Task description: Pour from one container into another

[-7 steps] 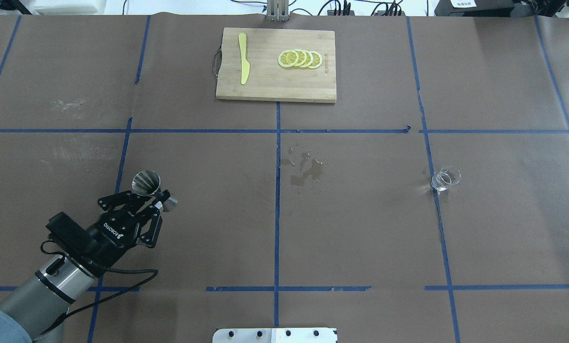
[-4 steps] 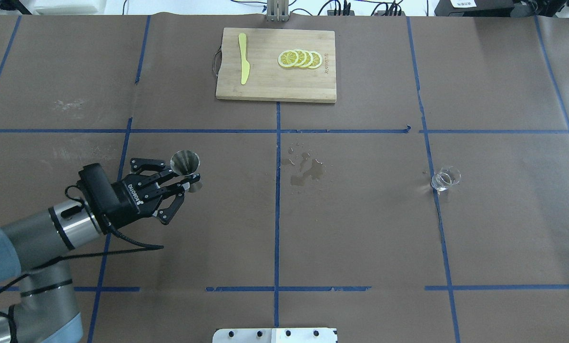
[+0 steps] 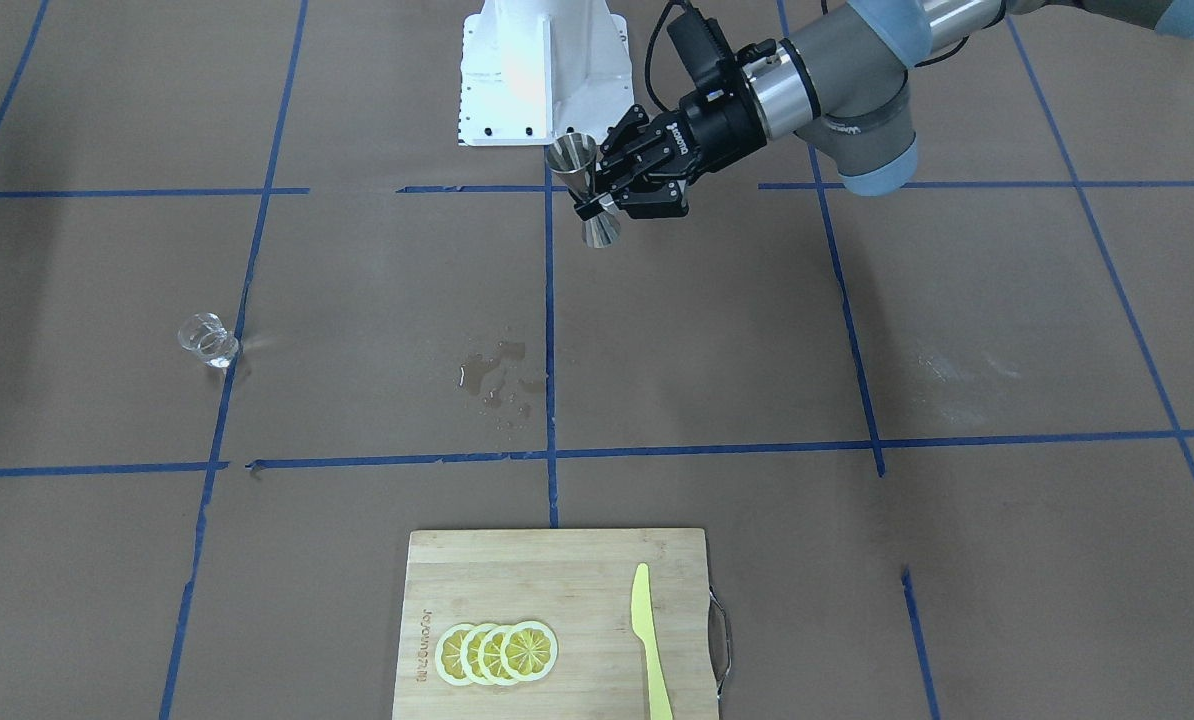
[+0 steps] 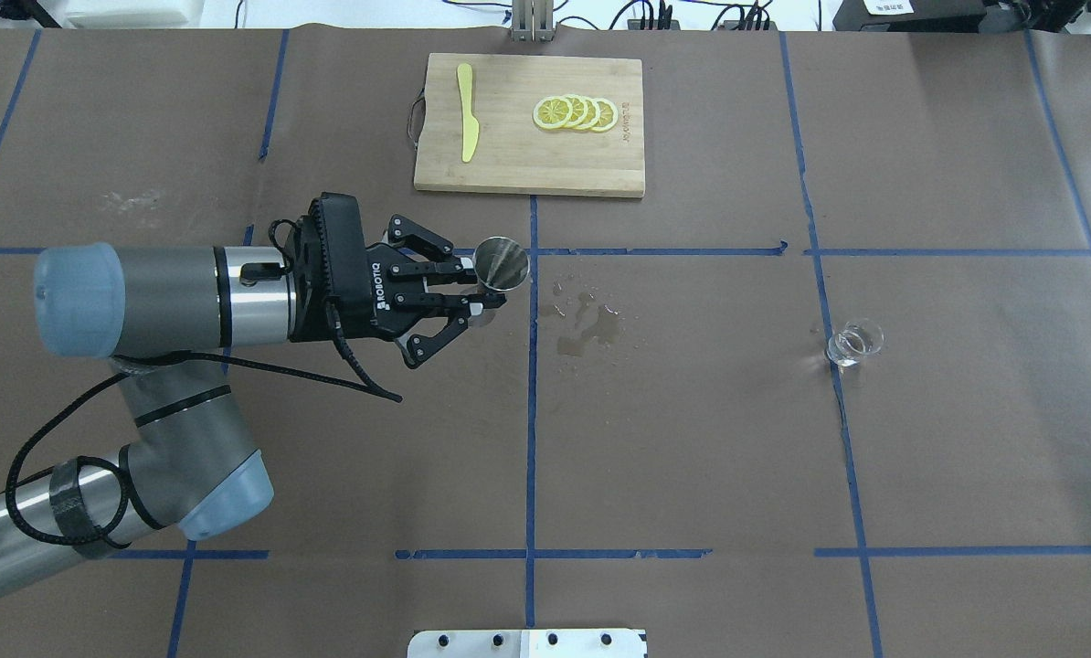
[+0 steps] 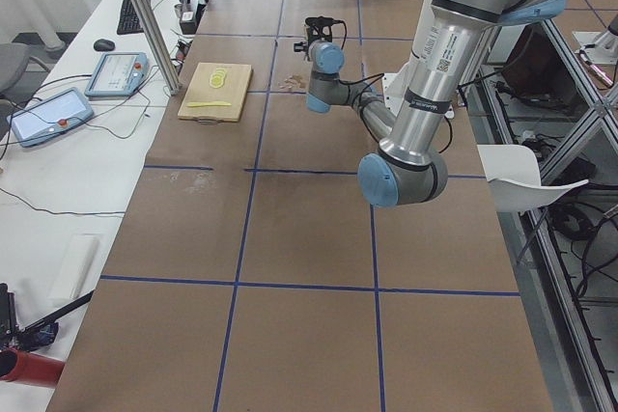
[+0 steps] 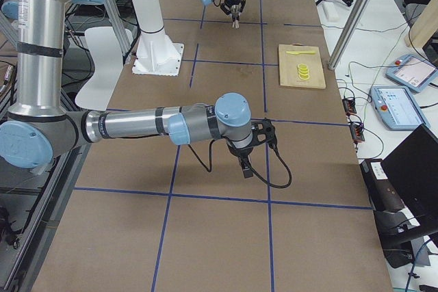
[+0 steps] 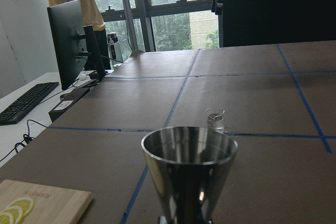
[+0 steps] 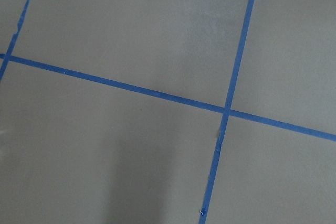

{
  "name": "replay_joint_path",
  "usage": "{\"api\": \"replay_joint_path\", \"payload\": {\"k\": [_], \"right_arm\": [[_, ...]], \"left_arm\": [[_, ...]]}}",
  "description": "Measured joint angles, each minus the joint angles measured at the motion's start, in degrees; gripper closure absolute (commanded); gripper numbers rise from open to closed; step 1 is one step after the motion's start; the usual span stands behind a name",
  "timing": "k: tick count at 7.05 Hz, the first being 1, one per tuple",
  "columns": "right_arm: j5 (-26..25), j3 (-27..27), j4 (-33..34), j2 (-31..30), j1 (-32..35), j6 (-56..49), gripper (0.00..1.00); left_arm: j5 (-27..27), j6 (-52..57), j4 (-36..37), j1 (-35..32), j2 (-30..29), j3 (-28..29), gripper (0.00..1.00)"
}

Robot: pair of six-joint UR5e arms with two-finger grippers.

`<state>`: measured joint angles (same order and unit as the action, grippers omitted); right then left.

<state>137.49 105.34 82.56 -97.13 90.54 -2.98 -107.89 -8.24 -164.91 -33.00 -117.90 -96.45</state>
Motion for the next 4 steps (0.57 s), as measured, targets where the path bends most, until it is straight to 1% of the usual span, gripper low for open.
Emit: {"api": "replay_joint_path", "payload": {"k": [2,4], "right_arm": [[0.15,0.3,0.08,0.44,-0.01,1.76,0.0],[0.51,2.09,0.2,0.5,-0.25,7.36,0.02]], "left_arm": [[-1.61,-4.17,0.77,0.04,-5.19,3.99,1.0],[-1.78,-8.21,0.88,0.25,-9.06,7.23,1.0]]}}
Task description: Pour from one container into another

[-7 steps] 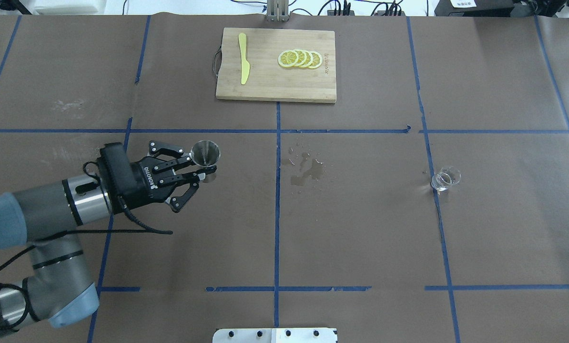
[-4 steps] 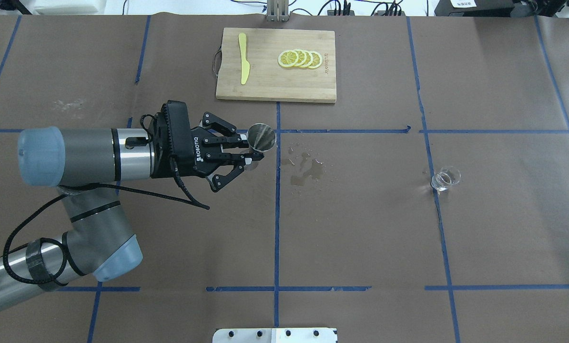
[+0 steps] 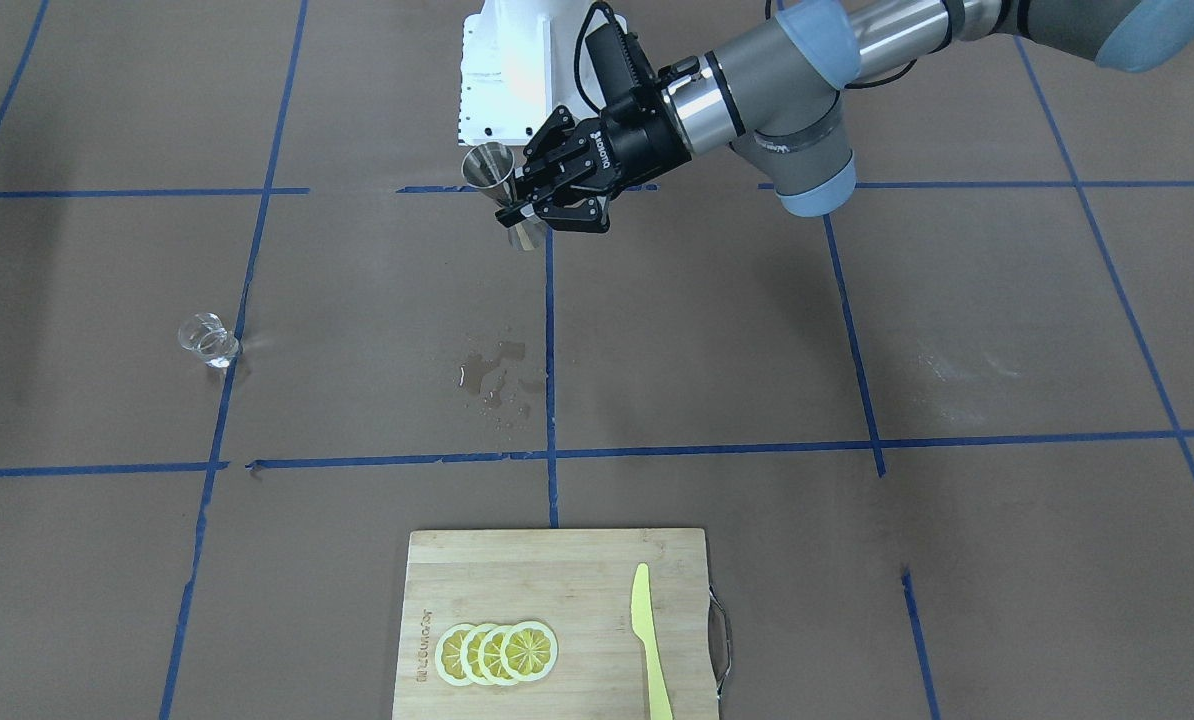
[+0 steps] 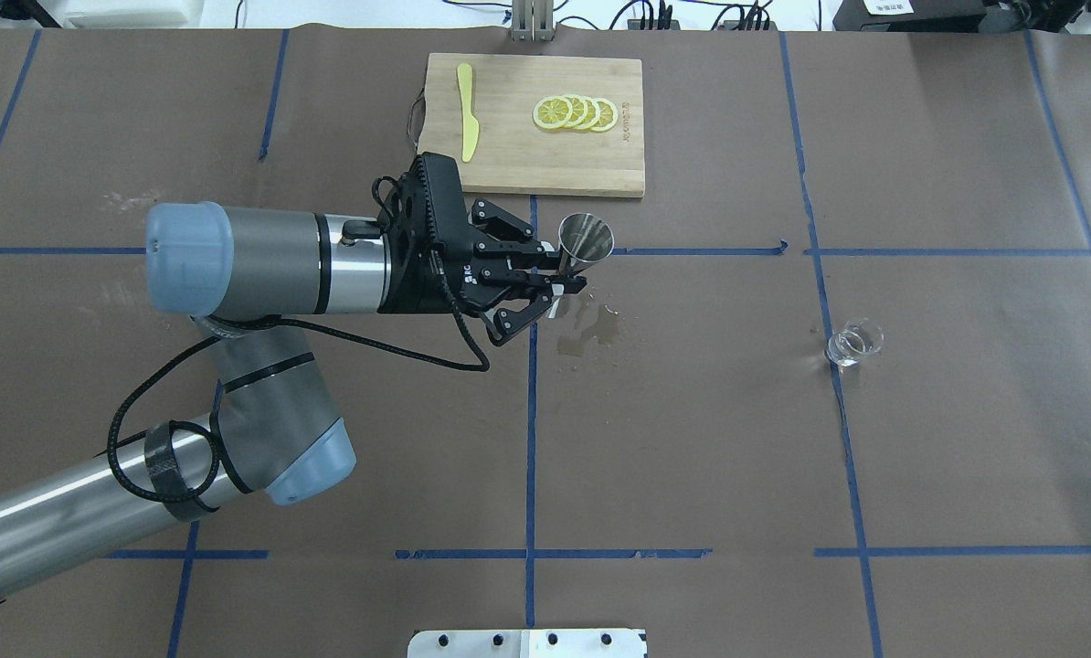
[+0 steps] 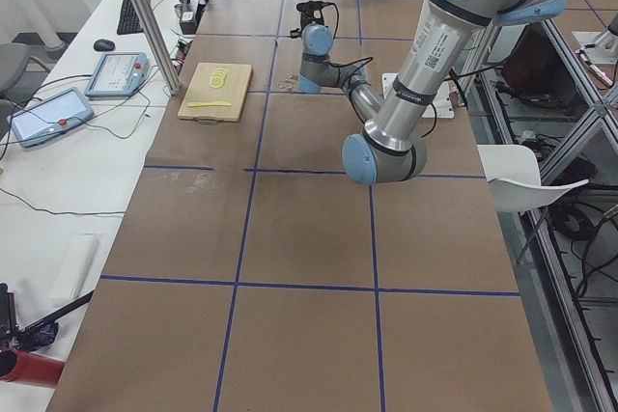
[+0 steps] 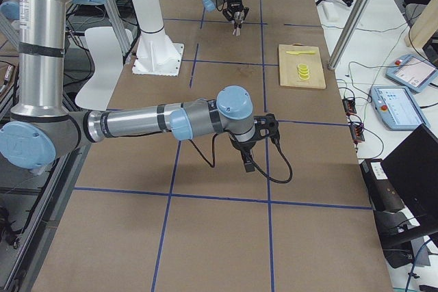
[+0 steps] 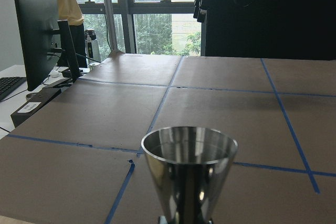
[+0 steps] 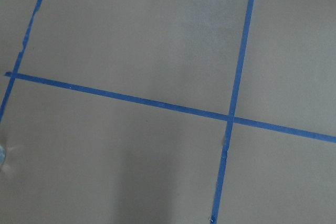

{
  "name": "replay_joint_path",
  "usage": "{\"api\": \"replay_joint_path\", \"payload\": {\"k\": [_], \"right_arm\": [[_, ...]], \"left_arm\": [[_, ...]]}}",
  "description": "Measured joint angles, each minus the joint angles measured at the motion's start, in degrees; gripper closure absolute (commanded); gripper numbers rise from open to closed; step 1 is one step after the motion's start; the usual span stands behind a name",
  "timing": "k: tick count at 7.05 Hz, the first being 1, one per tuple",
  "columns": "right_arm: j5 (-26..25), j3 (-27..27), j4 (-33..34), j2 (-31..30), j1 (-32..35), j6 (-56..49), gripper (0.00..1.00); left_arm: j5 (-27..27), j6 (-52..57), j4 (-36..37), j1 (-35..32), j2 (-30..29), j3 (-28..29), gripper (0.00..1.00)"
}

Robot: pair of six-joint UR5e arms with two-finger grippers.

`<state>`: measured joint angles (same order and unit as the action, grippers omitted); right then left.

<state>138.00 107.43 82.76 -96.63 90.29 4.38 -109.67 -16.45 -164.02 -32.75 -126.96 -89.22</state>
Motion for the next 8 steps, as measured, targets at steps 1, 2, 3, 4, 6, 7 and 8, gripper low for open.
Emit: {"api": "replay_joint_path", "payload": {"k": [1,2,3,4,6,7,8], "right_arm": [[0.04,1.83,0.1,0.02,-1.43,3.82,0.02],[-0.12,4.49,0.06,0.0,-4.15,9.47,0.02],[-0.32,7.81,0.0,-0.21,-6.95,15.1,0.01],[-0.49,11.27,-0.03,-0.52,-9.63,20.27,0.02],[-6.04,17.97,-0.23,-0.32,-17.8,33.48,0.02],[-11.11,20.19,-2.46,-0.05,-22.61,40.76,0.03],[-15.86,21.15,-6.84,-0.22,-27.33,48.45,0.0]], "left_arm": [[0.01,-0.59,0.09,0.03,-0.87,1.06,1.0],[0.04,-0.88,0.2,0.05,-1.14,1.56,1.0],[0.06,-0.87,0.25,0.05,-1.15,1.8,1.0],[0.07,-0.65,0.25,0.06,-1.08,1.89,1.0],[0.09,-0.4,0.21,0.06,-0.96,1.94,1.0],[0.15,-0.33,0.15,0.06,-0.84,1.94,1.0],[0.23,-0.28,0.08,0.06,-0.71,1.93,1.0]]}}
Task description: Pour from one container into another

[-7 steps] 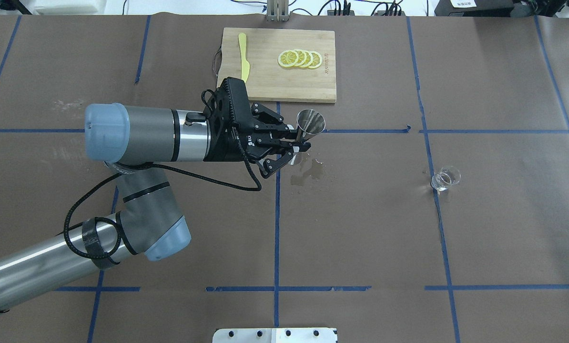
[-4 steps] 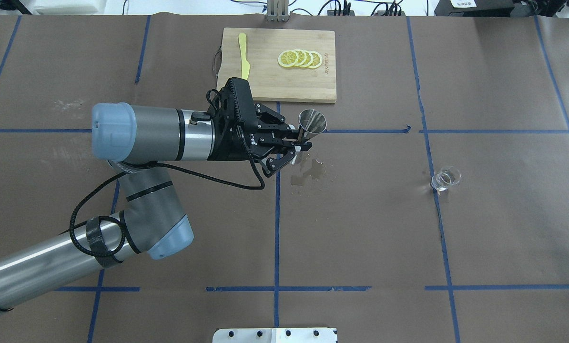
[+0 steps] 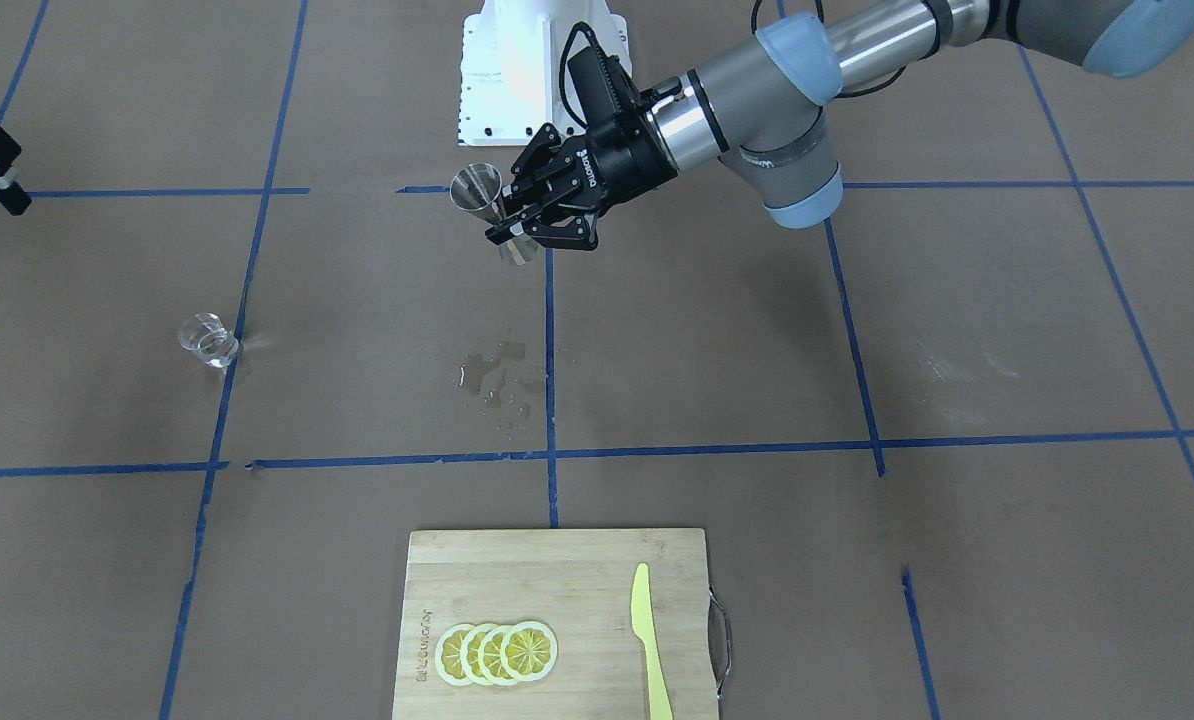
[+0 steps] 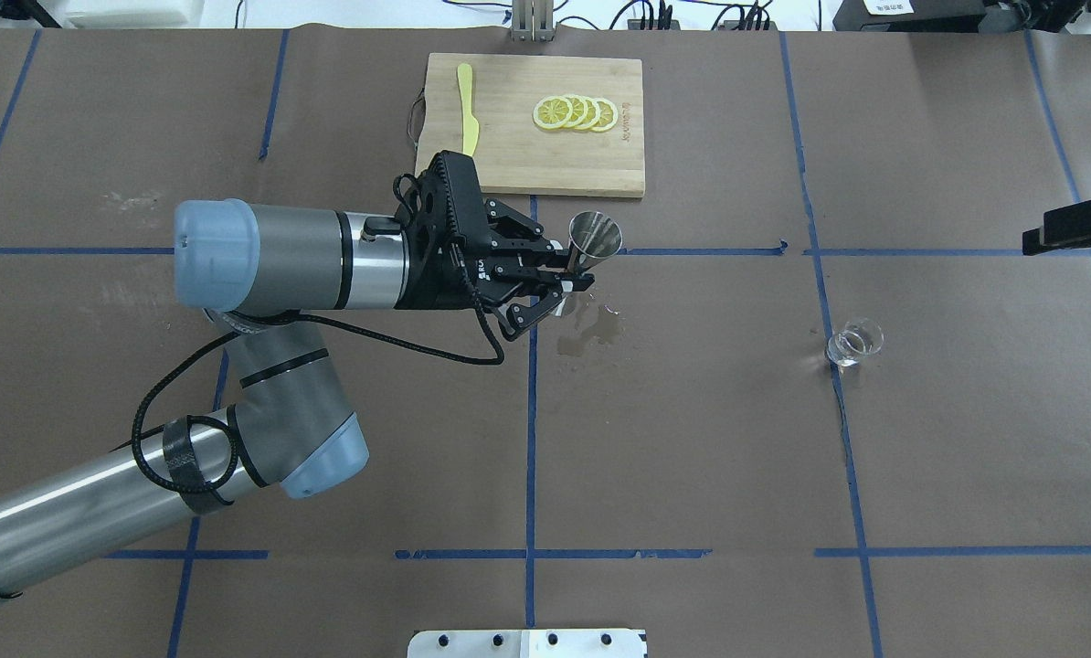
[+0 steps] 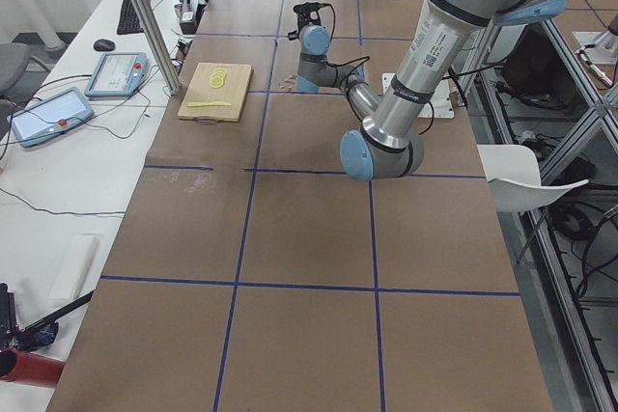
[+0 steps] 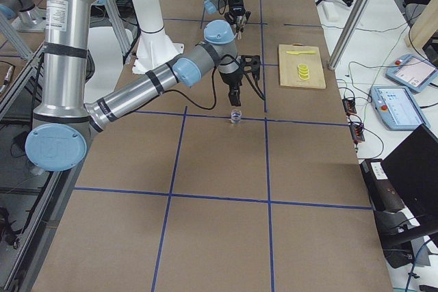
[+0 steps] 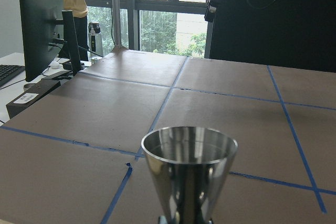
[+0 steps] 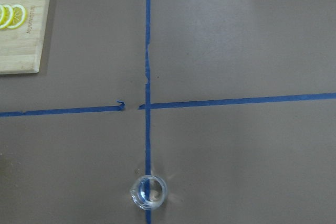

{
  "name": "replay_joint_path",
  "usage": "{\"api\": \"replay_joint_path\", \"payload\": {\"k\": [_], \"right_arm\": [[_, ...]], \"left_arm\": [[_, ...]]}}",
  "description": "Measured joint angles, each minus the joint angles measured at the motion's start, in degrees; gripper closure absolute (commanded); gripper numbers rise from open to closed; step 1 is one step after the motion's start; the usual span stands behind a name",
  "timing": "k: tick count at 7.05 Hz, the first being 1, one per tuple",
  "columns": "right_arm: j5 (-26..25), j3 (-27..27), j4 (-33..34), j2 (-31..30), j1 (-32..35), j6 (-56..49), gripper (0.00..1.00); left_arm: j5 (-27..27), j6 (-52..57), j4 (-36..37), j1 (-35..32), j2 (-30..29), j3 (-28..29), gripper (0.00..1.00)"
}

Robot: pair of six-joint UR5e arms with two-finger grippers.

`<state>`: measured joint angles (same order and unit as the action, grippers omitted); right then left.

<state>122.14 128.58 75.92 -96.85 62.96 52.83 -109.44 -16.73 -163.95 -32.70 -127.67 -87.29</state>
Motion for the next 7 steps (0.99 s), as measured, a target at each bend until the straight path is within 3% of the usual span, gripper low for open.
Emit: {"api": "replay_joint_path", "payload": {"k": [2,6,7], "right_arm": [[-14.04,0.48,-4.97,-0.89,-11.99,10.18,0.0],[-48.64,-0.13,-6.04,-1.57,-35.31,21.88,0.0],[-55.32,-1.06,-6.16,-1.91,-39.03,23.76,0.0]], "left_arm": [[0.09,0.03,-0.14,0.0,0.18,-0.03,1.0],[0.19,0.06,-0.28,0.0,0.31,0.0,1.0],[0.19,0.02,-0.35,0.0,0.31,-0.04,1.0]]}}
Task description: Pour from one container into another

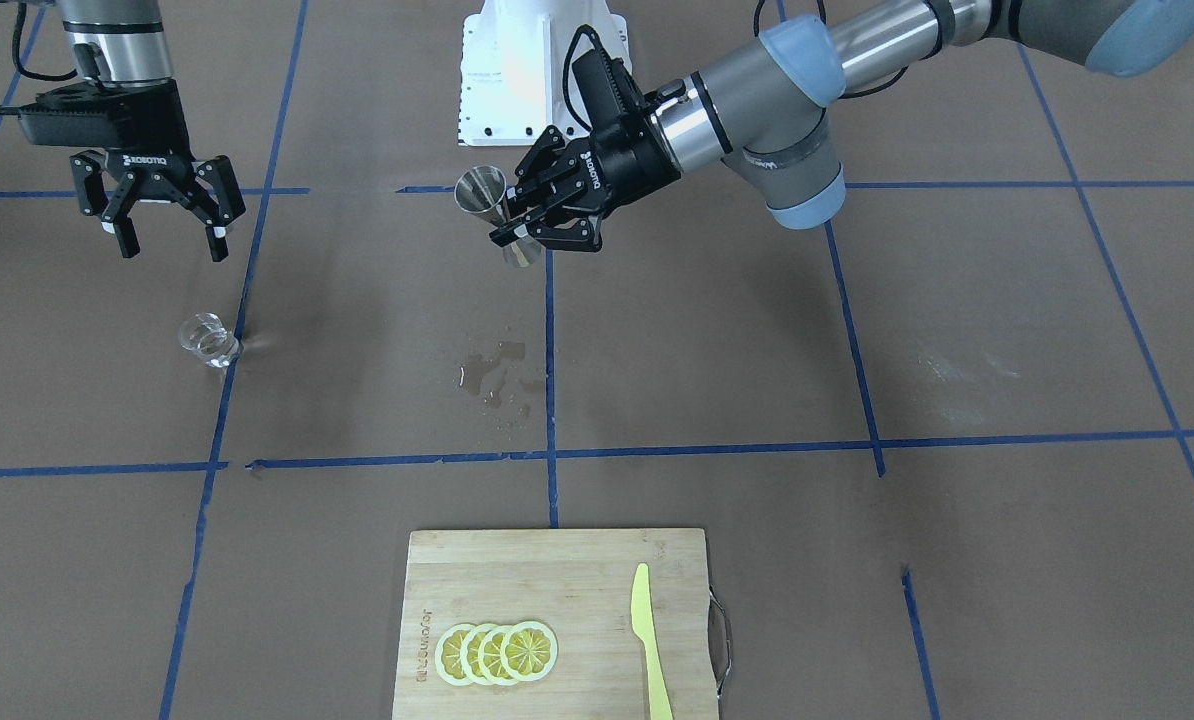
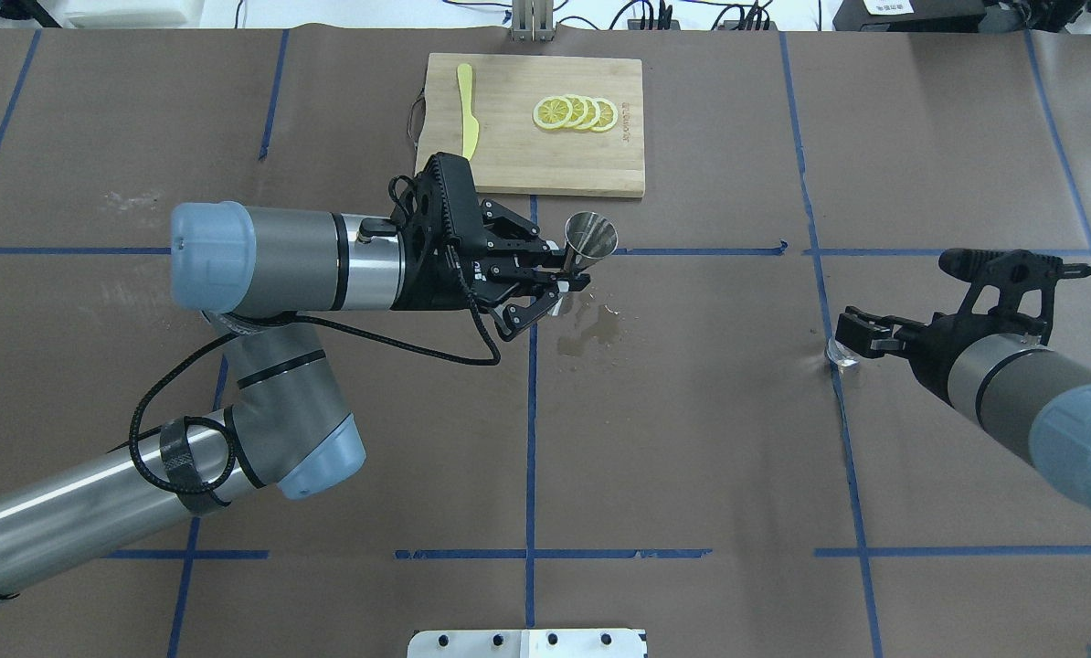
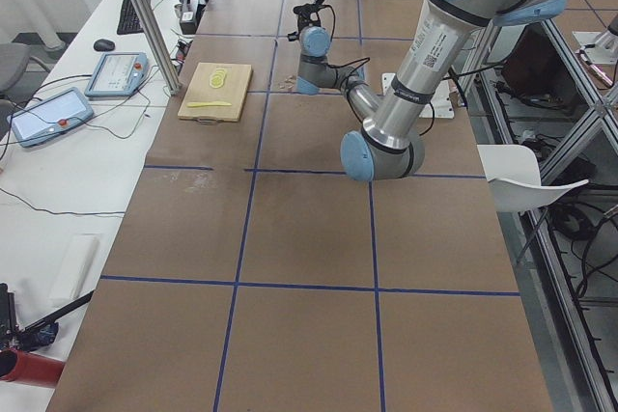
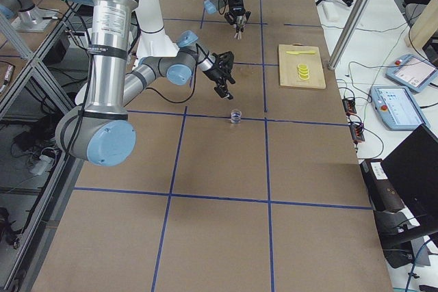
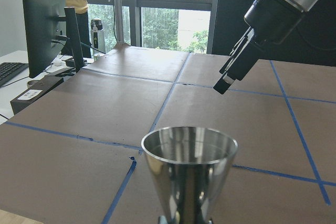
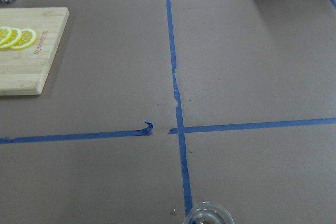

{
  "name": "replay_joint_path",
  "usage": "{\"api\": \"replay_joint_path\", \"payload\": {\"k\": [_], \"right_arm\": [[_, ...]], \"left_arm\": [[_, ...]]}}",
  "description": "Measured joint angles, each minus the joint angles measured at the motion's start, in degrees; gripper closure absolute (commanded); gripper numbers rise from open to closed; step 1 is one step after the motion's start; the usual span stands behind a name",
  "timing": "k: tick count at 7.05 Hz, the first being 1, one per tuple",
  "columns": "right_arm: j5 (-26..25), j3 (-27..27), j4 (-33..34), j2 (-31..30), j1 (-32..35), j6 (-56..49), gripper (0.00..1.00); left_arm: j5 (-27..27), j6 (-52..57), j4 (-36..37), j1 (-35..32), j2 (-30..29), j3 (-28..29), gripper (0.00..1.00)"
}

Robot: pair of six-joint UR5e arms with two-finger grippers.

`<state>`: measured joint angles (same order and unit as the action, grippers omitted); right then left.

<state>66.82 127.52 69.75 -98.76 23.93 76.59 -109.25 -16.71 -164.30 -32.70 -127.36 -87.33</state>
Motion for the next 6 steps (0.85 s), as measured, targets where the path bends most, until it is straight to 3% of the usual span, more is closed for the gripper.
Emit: {"api": "replay_joint_path", "payload": {"k": [1,3,4,6], "right_arm": [[-6.26,-1.78,-1.5,-0.32,-2.75,1.23,0.0],[-17.08,-9.74,-13.68,-2.59,-6.15,2.27,0.0],[-20.68,-13.57,-19.6,-3.44,-6.98,2.14,0.0],[-26.76,-17.07,-23.41,-3.33,-9.21,2.15,0.0]], "left_arm": [[0.0,-0.04,-0.06,0.0,0.03,-0.08,1.0],[0.0,-0.13,-0.19,0.0,0.2,-0.29,1.0],[0.0,-0.15,-0.24,0.0,0.41,-0.42,1.0],[-0.06,-0.12,-0.33,0.0,0.74,-0.57,1.0]]}}
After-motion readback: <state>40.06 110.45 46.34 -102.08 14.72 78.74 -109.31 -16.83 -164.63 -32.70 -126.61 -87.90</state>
